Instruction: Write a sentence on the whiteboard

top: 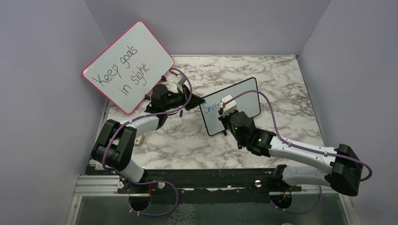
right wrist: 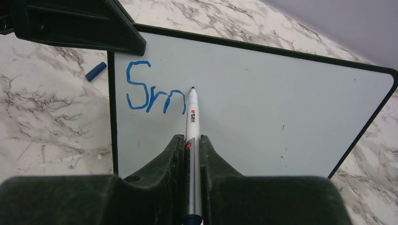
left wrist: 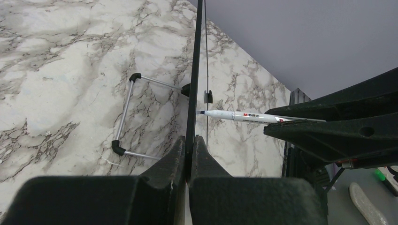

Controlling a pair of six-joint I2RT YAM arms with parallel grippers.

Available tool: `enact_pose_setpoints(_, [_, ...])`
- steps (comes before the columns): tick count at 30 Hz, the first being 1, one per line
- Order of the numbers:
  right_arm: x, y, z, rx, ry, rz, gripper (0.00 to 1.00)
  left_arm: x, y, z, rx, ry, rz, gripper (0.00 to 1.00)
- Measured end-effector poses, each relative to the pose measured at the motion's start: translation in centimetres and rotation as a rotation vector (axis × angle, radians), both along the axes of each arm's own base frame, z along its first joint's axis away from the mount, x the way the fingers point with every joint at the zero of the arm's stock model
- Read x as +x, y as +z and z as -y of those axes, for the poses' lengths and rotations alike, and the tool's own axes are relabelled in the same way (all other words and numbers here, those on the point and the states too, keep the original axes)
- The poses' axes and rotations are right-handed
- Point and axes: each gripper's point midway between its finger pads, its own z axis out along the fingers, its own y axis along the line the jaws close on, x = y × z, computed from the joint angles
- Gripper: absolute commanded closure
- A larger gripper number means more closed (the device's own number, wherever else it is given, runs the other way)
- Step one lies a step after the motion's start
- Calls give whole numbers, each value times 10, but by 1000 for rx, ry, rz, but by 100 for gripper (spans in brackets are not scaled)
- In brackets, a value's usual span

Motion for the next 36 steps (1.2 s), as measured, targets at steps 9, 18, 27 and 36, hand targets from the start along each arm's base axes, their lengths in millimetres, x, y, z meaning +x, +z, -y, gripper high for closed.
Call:
enact_pose_setpoints(9, [-1, 6, 2, 14, 1, 8, 99, 0, 0, 0, 0, 0, 0, 100])
enact_pose_setpoints(18, [-3, 8, 8, 21, -7, 3, 99, 0, 0, 0, -1, 0, 0, 100])
enact_pose_setpoints(27, [-4, 3, 8, 8, -2, -9, 99, 0, 0, 0, -1, 0, 0, 100])
enact_pose_setpoints(36, [-4, -3, 3, -1, 11, -19, 99, 0, 0, 0, -1, 0, -1, 100])
